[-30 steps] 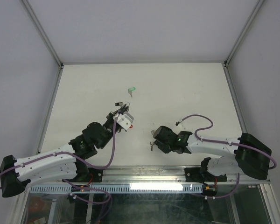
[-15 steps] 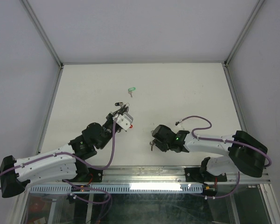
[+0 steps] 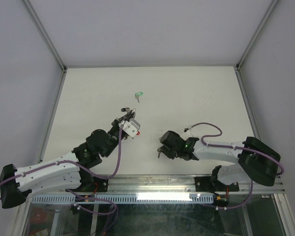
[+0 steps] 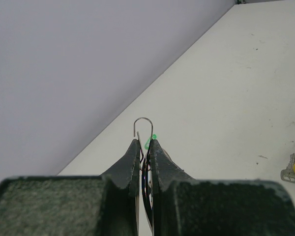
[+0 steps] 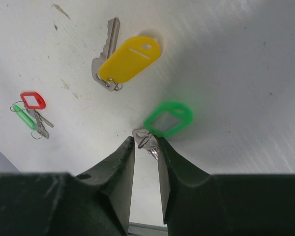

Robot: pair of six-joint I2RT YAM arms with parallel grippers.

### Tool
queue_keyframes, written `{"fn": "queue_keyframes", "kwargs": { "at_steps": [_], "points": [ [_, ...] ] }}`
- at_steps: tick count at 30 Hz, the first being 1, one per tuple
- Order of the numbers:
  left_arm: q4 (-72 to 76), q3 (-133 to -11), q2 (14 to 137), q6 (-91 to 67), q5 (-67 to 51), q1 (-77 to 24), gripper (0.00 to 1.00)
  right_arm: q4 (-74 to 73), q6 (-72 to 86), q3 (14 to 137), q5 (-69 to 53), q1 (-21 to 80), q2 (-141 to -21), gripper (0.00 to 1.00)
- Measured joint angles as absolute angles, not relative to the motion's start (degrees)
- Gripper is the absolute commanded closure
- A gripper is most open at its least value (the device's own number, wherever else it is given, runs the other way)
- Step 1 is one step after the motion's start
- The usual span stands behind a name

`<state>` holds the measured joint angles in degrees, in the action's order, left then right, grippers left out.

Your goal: Put the keys on the keyring

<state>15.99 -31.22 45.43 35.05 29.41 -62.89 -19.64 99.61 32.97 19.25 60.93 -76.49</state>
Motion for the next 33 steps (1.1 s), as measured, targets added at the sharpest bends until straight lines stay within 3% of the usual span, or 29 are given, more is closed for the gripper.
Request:
{"fn": "queue_keyframes", "kwargs": {
  "at_steps": [10,16,23,33],
  "points": [
    [15.94,-31.22,45.41,35.16,29.43,-62.89,1.00,-18.65,99.57,32.77,18.81,60.86,-77.30,0.85],
    [15.92,-31.22,45.41,35.18,29.43,-62.89,1.00,-18.68,98.78,32.73,19.07,60.84,-77.25,1.00],
    [15.88,-31.22,45.41,35.38,29.43,-62.89,1.00,-18.65,91.11,32.73,20.71,60.84,-72.71,1.00],
    [15.79,-31.22,45.58,36.45,28.47,-62.89,1.00,-18.76,60.84,32.99,19.99,58.92,-53.41,1.00]
  ]
}}
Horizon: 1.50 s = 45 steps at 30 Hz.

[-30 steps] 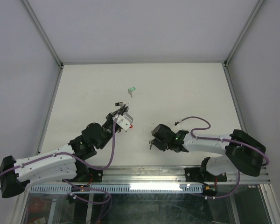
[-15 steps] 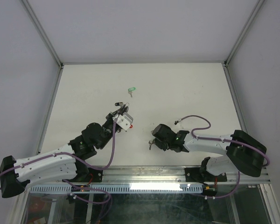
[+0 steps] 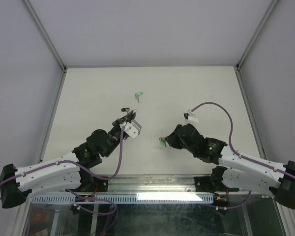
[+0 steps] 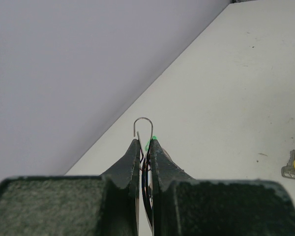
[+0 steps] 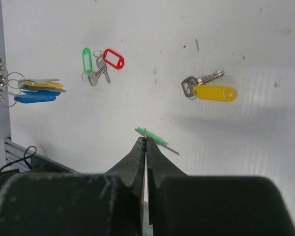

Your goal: Put the keys on the keyring

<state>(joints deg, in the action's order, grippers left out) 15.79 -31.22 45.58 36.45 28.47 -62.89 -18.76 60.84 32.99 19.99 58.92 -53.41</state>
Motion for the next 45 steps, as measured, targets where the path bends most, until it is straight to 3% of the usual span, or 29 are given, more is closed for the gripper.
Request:
{"fn": "queue_keyframes", "kwargs": {
  "at_steps": [4,9,19,31,45],
  "points": [
    [15.81,-31.22,45.63,37.08,26.24,-62.89,1.00,-22.87,46.19,36.71,16.91,56.90,-50.83,1.00],
    [16.38,-31.24,45.84,41.41,24.69,-63.94,1.00,-32.01,29.45,49.74,10.76,51.62,-51.86,1.00],
    [27.31,-31.11,53.52,68.97,32.10,-77.43,1.00,-50.17,8.84,75.35,-7.57,40.23,-65.52,1.00],
    [37.26,-31.33,63.48,89.62,40.69,-79.15,1.00,-56.51,4.36,85.82,-19.84,39.46,-66.32,1.00],
    [40.62,-34.15,66.89,96.27,41.95,-79.20,1.00,-53.98,4.86,87.77,-26.37,39.46,-71.18,1.00]
  ]
}}
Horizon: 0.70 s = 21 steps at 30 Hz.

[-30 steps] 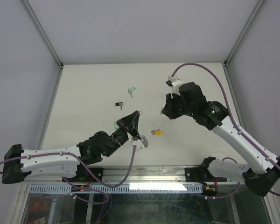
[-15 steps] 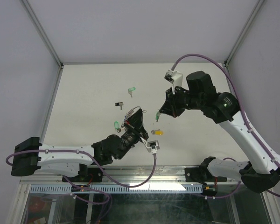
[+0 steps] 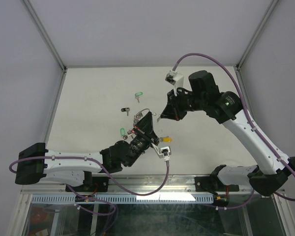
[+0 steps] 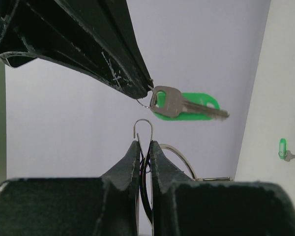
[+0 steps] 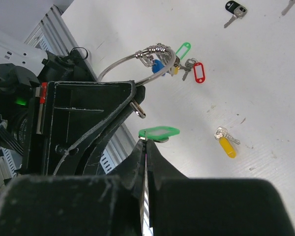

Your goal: Put the keys on the keyring

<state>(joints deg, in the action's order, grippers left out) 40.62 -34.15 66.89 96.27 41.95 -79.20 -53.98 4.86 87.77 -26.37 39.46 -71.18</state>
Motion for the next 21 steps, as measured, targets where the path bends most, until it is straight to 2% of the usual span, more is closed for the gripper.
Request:
{"fn": "queue_keyframes", "kwargs": {
  "at_steps": [21],
  "points": [
    [39.86,-34.48,67.48,97.21,42.00,-79.20,1.00,-50.04,7.75,87.77,-31.51,39.51,-72.93,1.00]
  ]
}}
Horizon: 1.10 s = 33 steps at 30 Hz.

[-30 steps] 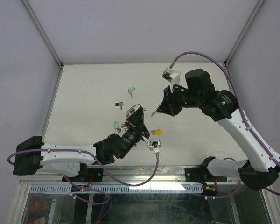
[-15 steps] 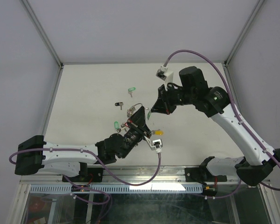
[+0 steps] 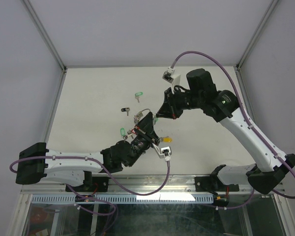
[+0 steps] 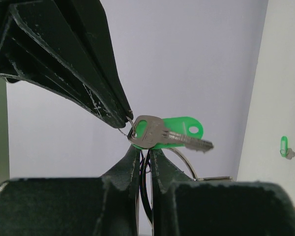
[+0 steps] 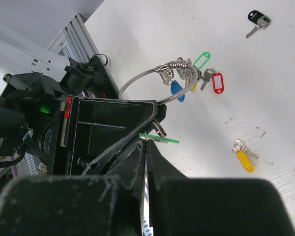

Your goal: Put the keys on the keyring

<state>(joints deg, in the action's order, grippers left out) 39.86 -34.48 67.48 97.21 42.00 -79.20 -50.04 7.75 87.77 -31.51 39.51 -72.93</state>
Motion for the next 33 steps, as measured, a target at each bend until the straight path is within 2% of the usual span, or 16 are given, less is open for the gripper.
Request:
{"fn": "queue_keyframes", "kwargs": {
  "at_steps": [33],
  "points": [
    [38.04,-35.03,68.27,99.94,43.44,-79.20,1.00,-52.71,12.97,91.42,-27.20,39.77,-77.03,1.00]
  ]
}}
